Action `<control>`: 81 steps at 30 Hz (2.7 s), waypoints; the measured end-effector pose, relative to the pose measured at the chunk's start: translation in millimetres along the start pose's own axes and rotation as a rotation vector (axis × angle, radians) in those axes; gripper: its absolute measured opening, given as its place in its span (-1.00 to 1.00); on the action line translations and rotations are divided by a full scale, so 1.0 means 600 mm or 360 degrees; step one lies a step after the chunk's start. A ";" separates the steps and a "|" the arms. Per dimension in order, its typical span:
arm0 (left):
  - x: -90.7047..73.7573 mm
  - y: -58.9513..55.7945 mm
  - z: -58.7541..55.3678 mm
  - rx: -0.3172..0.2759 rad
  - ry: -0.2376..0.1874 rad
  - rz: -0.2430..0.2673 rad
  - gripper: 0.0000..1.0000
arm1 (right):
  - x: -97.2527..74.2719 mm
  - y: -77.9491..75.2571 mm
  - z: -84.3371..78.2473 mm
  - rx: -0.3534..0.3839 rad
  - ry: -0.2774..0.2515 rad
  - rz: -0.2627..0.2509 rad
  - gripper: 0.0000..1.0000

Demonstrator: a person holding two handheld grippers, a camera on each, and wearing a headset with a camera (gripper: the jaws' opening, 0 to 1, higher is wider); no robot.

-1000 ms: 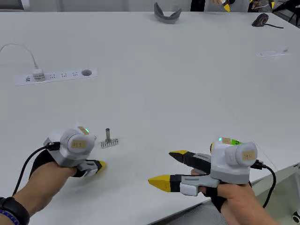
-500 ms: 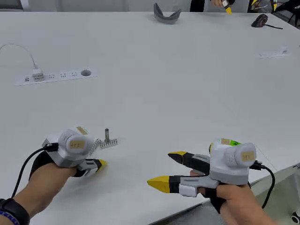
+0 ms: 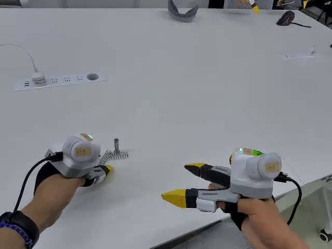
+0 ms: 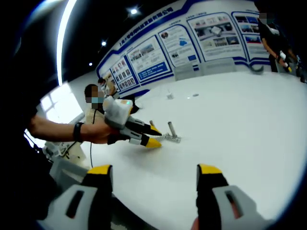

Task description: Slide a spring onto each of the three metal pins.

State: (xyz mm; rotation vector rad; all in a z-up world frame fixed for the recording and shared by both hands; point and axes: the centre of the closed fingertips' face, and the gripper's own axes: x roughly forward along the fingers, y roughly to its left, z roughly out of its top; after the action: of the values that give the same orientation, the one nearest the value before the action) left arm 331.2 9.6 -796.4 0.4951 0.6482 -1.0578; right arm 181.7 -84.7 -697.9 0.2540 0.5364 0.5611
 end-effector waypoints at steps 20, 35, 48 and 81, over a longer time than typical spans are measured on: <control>-0.022 0.000 -0.030 -0.0152 -0.0004 0.0064 -0.77 | 0.000 0.001 -0.001 -0.0002 0.0004 0.0011 0.44; -0.061 -0.017 -0.069 -0.0174 0.0028 0.0072 -0.77 | 0.048 -0.007 -0.061 -0.0029 0.0317 0.0025 0.22; -0.090 -0.032 -0.094 -0.0212 0.0045 0.0080 -0.77 | 0.112 0.011 -0.121 -0.0001 0.0510 0.0143 0.17; -0.100 -0.043 -0.106 -0.0230 0.0068 0.0082 -0.78 | 0.134 0.024 -0.115 0.0040 0.0483 0.0191 0.20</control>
State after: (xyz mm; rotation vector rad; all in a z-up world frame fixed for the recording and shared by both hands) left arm 271.7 78.3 -801.5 0.4077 0.7400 -0.9465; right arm 195.3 -21.6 -782.9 0.2273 0.8264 0.7154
